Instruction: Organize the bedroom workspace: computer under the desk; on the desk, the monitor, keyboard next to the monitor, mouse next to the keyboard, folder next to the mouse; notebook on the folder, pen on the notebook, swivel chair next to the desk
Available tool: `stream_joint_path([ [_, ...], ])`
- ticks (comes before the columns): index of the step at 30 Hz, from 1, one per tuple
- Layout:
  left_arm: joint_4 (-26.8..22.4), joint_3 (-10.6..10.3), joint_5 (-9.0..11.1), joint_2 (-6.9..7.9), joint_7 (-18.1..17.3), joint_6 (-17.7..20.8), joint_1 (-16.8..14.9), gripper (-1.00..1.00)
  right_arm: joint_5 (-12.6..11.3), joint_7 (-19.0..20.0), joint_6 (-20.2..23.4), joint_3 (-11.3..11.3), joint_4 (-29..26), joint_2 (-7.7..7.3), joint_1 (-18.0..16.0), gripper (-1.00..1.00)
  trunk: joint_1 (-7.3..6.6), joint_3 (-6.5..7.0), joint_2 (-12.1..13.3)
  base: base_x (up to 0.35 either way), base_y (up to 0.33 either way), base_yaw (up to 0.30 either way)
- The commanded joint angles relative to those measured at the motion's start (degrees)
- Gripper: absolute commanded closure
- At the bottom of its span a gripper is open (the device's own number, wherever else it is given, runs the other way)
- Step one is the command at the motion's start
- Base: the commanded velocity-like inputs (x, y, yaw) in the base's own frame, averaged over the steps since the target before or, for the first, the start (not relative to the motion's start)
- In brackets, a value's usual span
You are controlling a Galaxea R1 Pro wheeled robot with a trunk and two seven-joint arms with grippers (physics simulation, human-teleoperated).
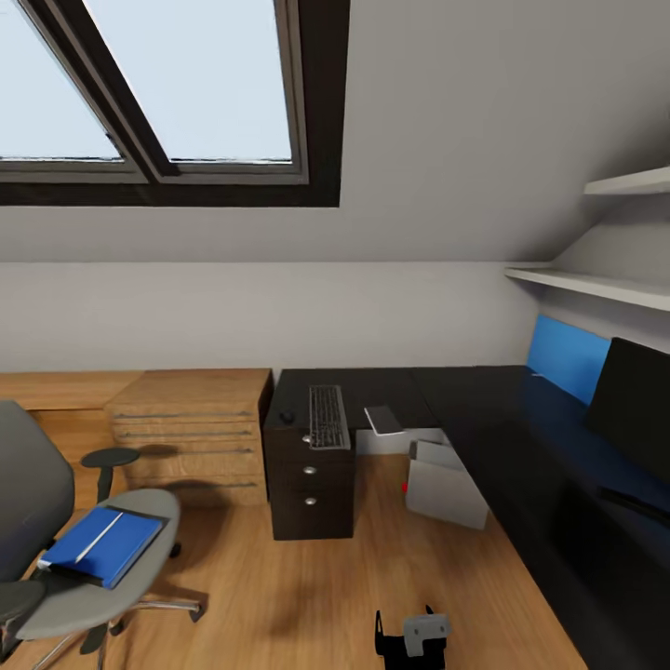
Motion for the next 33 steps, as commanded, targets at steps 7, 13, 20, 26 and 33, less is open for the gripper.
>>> stream_joint_path([
  [7, 0.1, -0.1, 0.1, 0.01, 0.2, -0.2, 0.0, -1.00, 0.0, -0.4, 0.0, 0.5, 0.1, 0.01, -0.1, -1.00, 0.04, -0.02, -0.1, 0.290, 0.222, -0.091],
  [13, 0.1, -0.1, 0.1, -0.30, 0.2, -0.2, 0.0, -1.00, -0.1, -0.4, 0.0, 0.5, 0.1, 0.01, -0.1, -1.00, 0.04, -0.02, -0.1, 0.274, 0.223, -0.009],
  [20, -11.8, -0.2, -6.2, -5.57, 0.2, 0.5, 0.0, -1.00, -0.4, -0.3, 0.7, 0.3, -2.1, 0.01, -0.5, -1.00, 0.04, -0.02, -0.1, 0.214, 0.046, 0.000],
  [26, -28.0, -0.2, -6.6, -8.59, 0.2, 9.4, 0.0, -1.00, -6.0, 3.7, 7.7, 0.0, -7.0, 0.01, -3.5, -1.00, 0.04, -0.02, -0.1, 0.013, 0.001, 0.000],
  [33, -63.4, -3.8, -6.2, -12.65, -3.7, 39.6, 3.6, -1.00, -28.2, 19.1, 31.3, -3.7, -23.7, -3.96, -6.4, -1.00, 0.04, -0.02, -0.1, 0.001, 0.000, 0.000],
])
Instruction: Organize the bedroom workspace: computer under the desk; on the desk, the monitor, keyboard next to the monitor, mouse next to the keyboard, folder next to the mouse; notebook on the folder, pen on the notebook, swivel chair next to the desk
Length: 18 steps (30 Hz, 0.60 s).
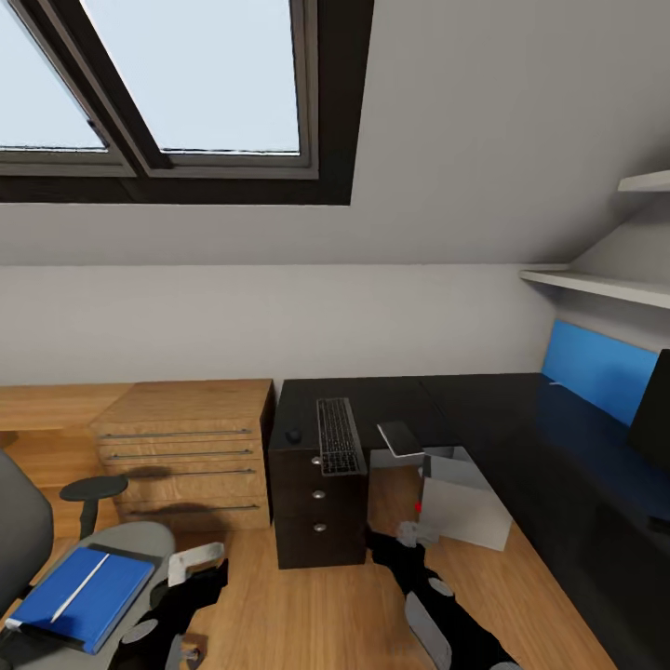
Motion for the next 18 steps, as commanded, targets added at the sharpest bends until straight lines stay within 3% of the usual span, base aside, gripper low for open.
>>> stream_joint_path([
  [1, -5.1, -0.7, -0.1, -0.18, -1.5, 4.6, 0.4, -1.00, -5.2, 1.9, 3.3, -0.6, -2.5, -0.70, -0.4, -1.00, 0.02, -0.11, -0.1, 0.000, 0.000, 0.000],
  [2, -7.2, -1.0, 0.3, -0.20, -2.0, 6.5, 0.5, -1.00, -7.2, 2.8, 4.9, -1.0, -3.6, -0.93, -0.5, -1.00, 0.02, -0.11, -0.1, 0.000, 0.000, 0.000],
  [3, -10.6, -1.5, 1.1, -0.20, -2.9, 9.7, 0.7, -1.00, -11.1, 4.2, 7.9, -1.7, -5.3, -1.34, -0.7, -1.00, 0.02, -0.11, -0.1, 0.000, 0.000, 0.000],
  [4, -11.9, -1.7, 1.5, -0.20, -3.2, 11.0, 0.8, -1.00, -13.0, 4.9, 9.2, -2.0, -6.0, -1.56, -0.8, -1.00, 0.02, -0.11, -0.1, 0.000, 0.000, 0.000],
  [5, -13.7, -2.0, 2.5, -0.20, -3.6, 13.0, 0.9, -1.00, -16.8, 5.8, 11.4, -2.9, -6.9, -2.04, -0.9, -1.00, 0.02, -0.11, -0.1, 0.000, 0.000, 0.000],
  [6, -14.3, -2.1, 3.1, -0.20, -3.8, 13.7, 0.9, -1.00, -18.7, 6.2, 12.2, -3.5, -7.1, -2.27, -0.9, -1.00, 0.02, -0.11, -0.1, 0.000, 0.000, 0.000],
  [7, -15.1, -2.3, 4.5, -0.20, -4.0, 14.7, 1.0, -1.00, -22.4, 6.7, 13.6, -4.7, -7.2, -2.64, -1.0, -1.00, 0.02, -0.11, -0.1, 0.000, 0.000, 0.000],
  [11, -15.5, -2.5, 7.8, -0.20, -4.2, 16.2, 1.1, -1.00, -30.7, 8.1, 15.2, -6.9, -3.1, -3.00, -1.0, -1.00, 0.24, -0.28, -0.5, 0.000, 0.000, 0.000],
  [12, -15.3, -2.5, 8.2, -0.20, -4.1, 16.4, 1.2, -1.00, -32.0, 9.8, 15.4, -7.2, -2.1, -3.07, -1.0, -1.00, 0.46, -0.46, -0.9, 0.000, 0.000, 0.000],
  [18, -15.2, -2.5, 8.3, -0.20, -4.0, 16.4, 1.2, -1.00, -32.3, 11.7, 15.3, -7.3, -2.0, -3.45, -1.0, -1.00, 1.77, -1.54, -3.3, 0.000, 0.000, 0.000],
])
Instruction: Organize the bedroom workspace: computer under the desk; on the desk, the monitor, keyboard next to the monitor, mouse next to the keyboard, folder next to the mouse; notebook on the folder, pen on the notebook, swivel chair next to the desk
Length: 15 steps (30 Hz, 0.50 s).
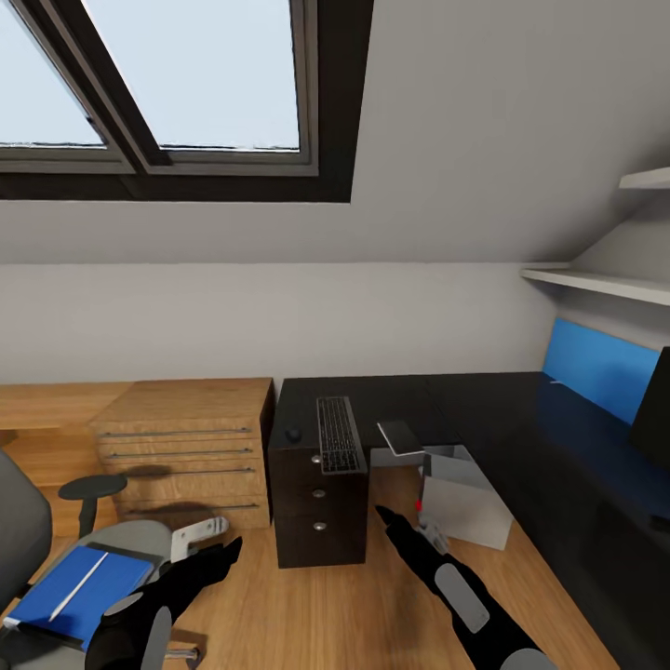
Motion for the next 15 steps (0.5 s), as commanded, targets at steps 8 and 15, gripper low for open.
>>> stream_joint_path([
  [8, 0.5, 0.1, 0.5, -0.06, 4.2, 0.3, 0.2, -1.00, -0.4, 2.4, -0.2, 0.1, 0.2, 0.02, 0.0, -1.00, 1.77, -1.53, -3.3, 0.000, 0.000, 0.000],
  [15, 0.9, 0.1, 0.7, -0.06, 6.4, 0.3, 0.2, -1.00, -0.4, 2.6, -3.1, 0.3, 0.4, 0.51, 0.0, -1.00, 3.31, -2.79, -6.1, 0.000, 0.000, 0.000],
])
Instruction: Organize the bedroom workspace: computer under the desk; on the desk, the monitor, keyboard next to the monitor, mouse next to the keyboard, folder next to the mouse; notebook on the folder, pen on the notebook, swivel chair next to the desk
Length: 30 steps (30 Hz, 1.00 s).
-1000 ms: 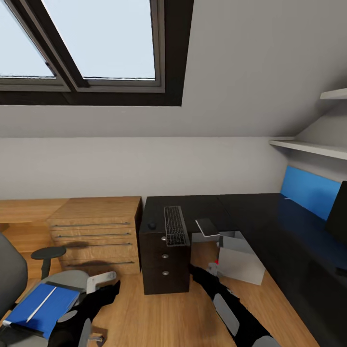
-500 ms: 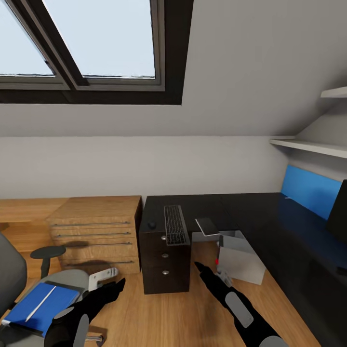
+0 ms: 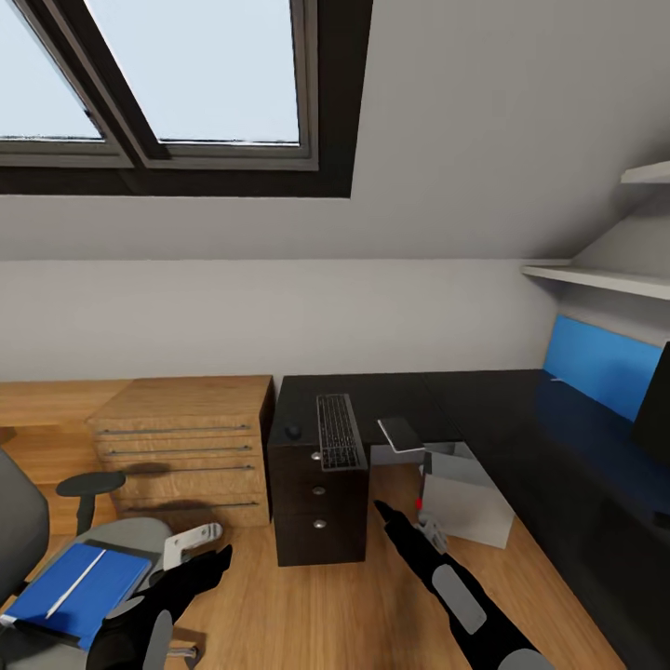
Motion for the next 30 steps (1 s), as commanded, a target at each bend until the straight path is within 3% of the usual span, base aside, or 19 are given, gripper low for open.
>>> stream_joint_path([
  [1, -0.1, 0.1, 0.4, -0.04, 0.4, 0.3, 0.0, -1.00, -0.5, -0.1, -0.3, 0.1, 0.1, 0.14, 0.0, -1.00, 0.23, -0.27, -0.5, 0.000, 0.000, 0.000],
  [4, -0.2, 0.0, 0.4, -0.04, 0.4, 0.3, 0.0, -1.00, -0.6, -0.7, -2.4, -0.1, 0.5, 1.78, 0.0, -1.00, 0.89, -0.81, -1.7, 0.000, 0.000, 0.000],
  [8, -0.2, 0.1, 0.4, -0.04, 0.5, 0.3, 0.0, -1.00, -1.6, -3.0, -10.4, -0.9, 4.2, 4.51, 0.0, -1.00, 1.77, -1.52, -3.3, 0.000, 0.000, 0.000],
  [11, -0.2, 0.1, 0.4, -0.04, 0.5, 0.3, 0.0, -1.00, -4.8, -4.0, -16.9, -1.3, 6.0, 6.70, 0.0, -1.00, 2.43, -2.06, -4.5, 0.000, 0.000, 0.000],
  [12, -0.2, 0.1, 0.4, -0.04, 0.5, 0.3, 0.0, -1.00, -5.7, -4.1, -17.8, -1.3, 6.2, 6.80, 0.0, -1.00, 2.65, -2.24, -4.9, 0.000, 0.000, 0.000],
  [14, -0.2, 0.1, 0.4, -0.04, 0.5, 0.3, 0.0, -1.00, -10.1, -3.8, -20.1, -1.3, 6.5, 6.80, 0.0, -1.00, 3.09, -2.60, -5.7, 0.000, 0.000, 0.000],
  [17, -0.2, 0.1, 0.4, -0.04, 0.5, 0.3, 0.0, -1.00, -12.3, -2.5, -20.7, -1.3, 6.6, 6.80, 0.0, -1.00, 3.75, -3.14, -6.9, 0.000, 0.000, 0.000],
  [19, -0.3, 0.1, 0.4, -0.04, 0.5, 0.3, 0.0, -1.00, -13.1, -0.9, -20.9, -1.4, 6.7, 6.80, 0.0, -1.00, 4.19, -3.50, -7.7, 0.000, 0.000, 0.000],
  [20, -0.4, 0.1, 0.4, -0.04, 0.5, 0.3, 0.0, -1.00, -18.6, 2.8, -20.2, -1.3, 6.9, 6.80, 0.0, -1.00, 4.41, -3.68, -8.1, 0.000, 0.000, 0.000],
  [21, -0.4, 0.1, 0.4, -0.04, 0.5, 0.3, 0.0, -1.00, -20.6, 3.5, -19.9, -1.2, 6.9, 6.80, 0.0, -1.00, 4.63, -3.86, -8.5, 0.000, 0.000, 0.000],
  [23, -0.5, 0.1, 0.4, -0.04, 0.5, 0.2, 0.0, -1.00, -22.3, 4.6, -19.7, -1.1, 6.9, 6.80, 0.0, -1.00, 5.07, -4.22, -9.3, 0.000, 0.000, 0.000],
  [24, -0.5, 0.1, 0.3, -0.04, 0.5, 0.2, 0.0, -1.00, -23.6, 7.8, -19.6, -1.1, 6.9, 6.80, 0.0, -1.00, 5.29, -4.40, -9.7, 0.000, 0.000, 0.000],
  [27, -0.5, 0.1, 0.3, -0.04, 0.5, 0.2, 0.0, -1.00, -23.8, 10.5, -19.6, -1.1, 6.9, 6.80, 0.0, -1.00, 5.94, -4.93, -10.9, 0.000, 0.000, 0.000],
  [28, -0.5, 0.1, 0.3, -0.04, 0.5, 0.2, 0.0, -1.00, -23.9, 13.5, -19.7, -1.1, 7.0, 6.80, 0.0, -1.00, 6.16, -5.11, -11.3, 0.000, 0.000, 0.000],
  [30, -0.4, 0.1, 0.2, -0.04, 0.5, 0.2, 0.0, -1.00, -23.9, 15.8, -19.6, -1.0, 7.2, 6.80, 0.0, -1.00, 6.60, -5.47, -12.1, 0.000, 0.000, 0.000],
])
